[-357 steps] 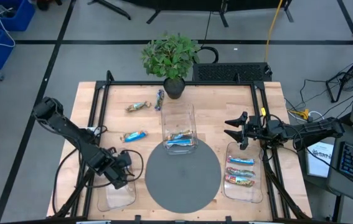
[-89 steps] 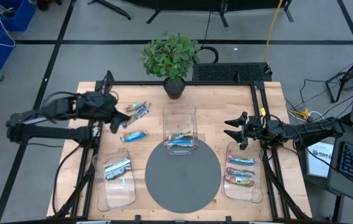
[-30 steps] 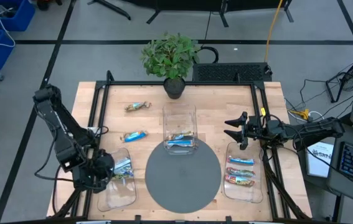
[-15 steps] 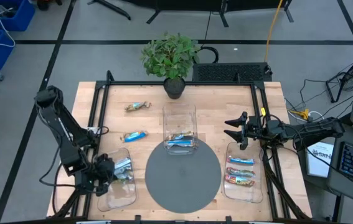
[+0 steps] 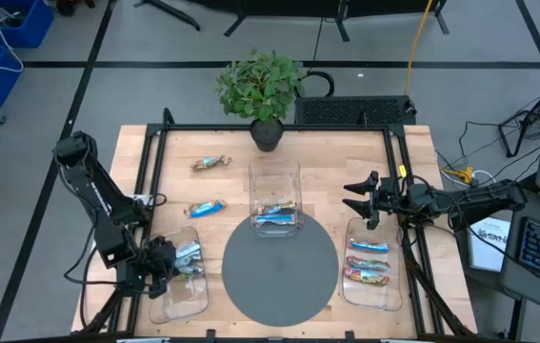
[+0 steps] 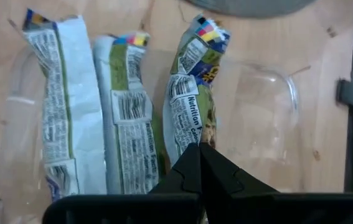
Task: Pick and place Granola Bars by type
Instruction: Put the green granola bar into the left transparent bin, then put the bottom yellow granola bar into the middle transparent bin
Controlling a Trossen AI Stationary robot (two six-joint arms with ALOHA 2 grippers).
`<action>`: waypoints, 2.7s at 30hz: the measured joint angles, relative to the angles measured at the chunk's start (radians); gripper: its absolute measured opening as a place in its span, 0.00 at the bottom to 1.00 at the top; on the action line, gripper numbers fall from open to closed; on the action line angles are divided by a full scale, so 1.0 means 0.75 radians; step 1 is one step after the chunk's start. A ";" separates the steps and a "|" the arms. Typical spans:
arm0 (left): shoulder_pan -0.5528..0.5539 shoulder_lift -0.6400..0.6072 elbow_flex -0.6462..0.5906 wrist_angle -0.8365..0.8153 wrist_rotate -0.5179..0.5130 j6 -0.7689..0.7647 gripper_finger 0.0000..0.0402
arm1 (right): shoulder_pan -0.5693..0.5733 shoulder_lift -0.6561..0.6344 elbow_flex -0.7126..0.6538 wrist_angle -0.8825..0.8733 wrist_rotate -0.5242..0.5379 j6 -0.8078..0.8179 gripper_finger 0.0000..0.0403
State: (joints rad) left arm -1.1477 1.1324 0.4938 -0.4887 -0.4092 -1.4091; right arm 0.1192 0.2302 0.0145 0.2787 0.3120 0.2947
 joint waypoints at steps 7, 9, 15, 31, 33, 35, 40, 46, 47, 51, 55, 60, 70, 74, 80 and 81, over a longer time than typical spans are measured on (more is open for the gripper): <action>0.001 0.000 0.000 0.009 0.091 0.029 0.13 | 0.000 0.000 0.000 0.000 0.000 0.000 0.58; 0.002 0.000 0.000 -0.003 0.090 0.008 0.17 | 0.001 0.000 0.000 0.000 0.000 0.000 0.58; 0.026 0.000 0.000 -0.015 0.091 -0.010 0.33 | 0.000 0.000 0.000 0.000 0.000 0.000 0.58; 0.296 -0.215 0.066 0.017 0.161 0.337 0.55 | 0.000 -0.001 0.000 0.000 0.000 0.000 0.58; 0.360 -0.262 0.084 0.019 0.161 0.443 0.56 | 0.001 0.000 0.000 0.000 0.000 0.000 0.58; 0.428 -0.302 0.105 0.018 0.160 0.565 0.56 | 0.001 0.000 0.000 0.000 0.000 0.000 0.58; 0.621 -0.358 0.184 -0.028 0.122 0.852 0.56 | 0.000 0.000 0.000 0.000 0.000 0.000 0.58; 0.875 -0.361 0.303 -0.112 0.118 1.203 0.57 | 0.001 -0.001 0.000 0.000 0.000 0.000 0.58; 0.921 -0.359 0.322 -0.123 0.130 1.241 0.59 | 0.000 0.000 0.000 0.000 0.000 0.000 0.58; 1.092 -0.356 0.394 -0.207 0.177 1.375 0.66 | 0.000 0.000 0.000 0.000 0.000 0.000 0.58; 1.252 -0.339 0.457 -0.366 0.174 1.527 0.75 | 0.000 0.000 0.000 0.000 0.000 0.000 0.58; 1.464 -0.248 0.499 -0.536 0.223 1.708 0.82 | 0.001 0.000 0.000 0.000 0.000 0.000 0.58; 1.802 0.069 0.499 -0.552 0.525 1.857 0.85 | 0.001 0.000 0.000 0.000 0.000 0.000 0.58; 1.875 0.193 0.499 -0.525 0.597 1.910 0.85 | 0.000 0.000 0.000 0.000 0.000 0.000 0.58; 1.907 0.298 0.498 -0.470 0.631 1.933 0.85 | 0.001 0.000 0.000 0.000 0.000 0.000 0.58; 1.906 0.310 0.498 -0.467 0.631 1.933 0.85 | 0.000 -0.001 0.000 0.000 0.000 0.000 0.58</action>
State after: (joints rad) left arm 0.2821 1.3648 0.8677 -0.8390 0.0639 0.0406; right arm 0.1194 0.2298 0.0145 0.2787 0.3122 0.2947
